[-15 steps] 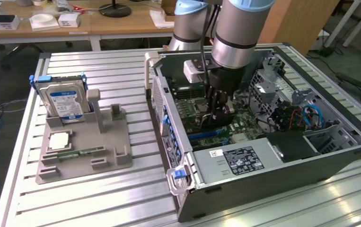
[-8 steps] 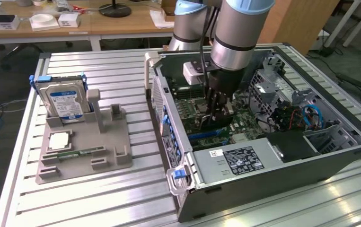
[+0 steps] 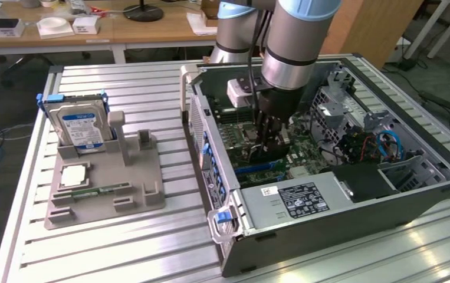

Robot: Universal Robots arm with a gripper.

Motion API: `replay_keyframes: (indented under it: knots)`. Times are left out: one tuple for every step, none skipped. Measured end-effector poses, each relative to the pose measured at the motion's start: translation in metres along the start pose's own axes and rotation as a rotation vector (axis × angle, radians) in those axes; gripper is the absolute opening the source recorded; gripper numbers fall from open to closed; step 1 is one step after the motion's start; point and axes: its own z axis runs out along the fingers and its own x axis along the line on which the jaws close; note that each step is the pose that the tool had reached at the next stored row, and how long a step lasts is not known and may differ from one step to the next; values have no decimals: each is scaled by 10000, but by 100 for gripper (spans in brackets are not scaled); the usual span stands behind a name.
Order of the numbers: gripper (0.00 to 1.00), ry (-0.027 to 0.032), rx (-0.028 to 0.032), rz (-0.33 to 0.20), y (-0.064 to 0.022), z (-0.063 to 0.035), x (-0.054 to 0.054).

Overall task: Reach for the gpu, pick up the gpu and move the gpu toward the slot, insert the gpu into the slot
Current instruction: 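Insert the gpu into the slot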

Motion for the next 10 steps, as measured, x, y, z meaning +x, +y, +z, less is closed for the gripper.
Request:
replay_keyframes:
  knots:
    - [26, 1, 0, 0, 3, 0, 0]
    - [26, 1, -1, -1, 3, 0, 0]
    - [26, 1, -1, -1, 3, 0, 0]
    - [26, 1, 0, -1, 3, 1, 0]
    - [26, 1, -1, 0, 5, 1, 0]
    - [26, 0, 1, 1, 8, 3, 0]
    - [26, 0, 1, 1, 11, 4, 0]
    - [26, 0, 1, -1, 13, 4, 0]
    - [26, 1, 0, -2, 14, 4, 0]
    - [26, 1, 0, -2, 14, 5, 0]
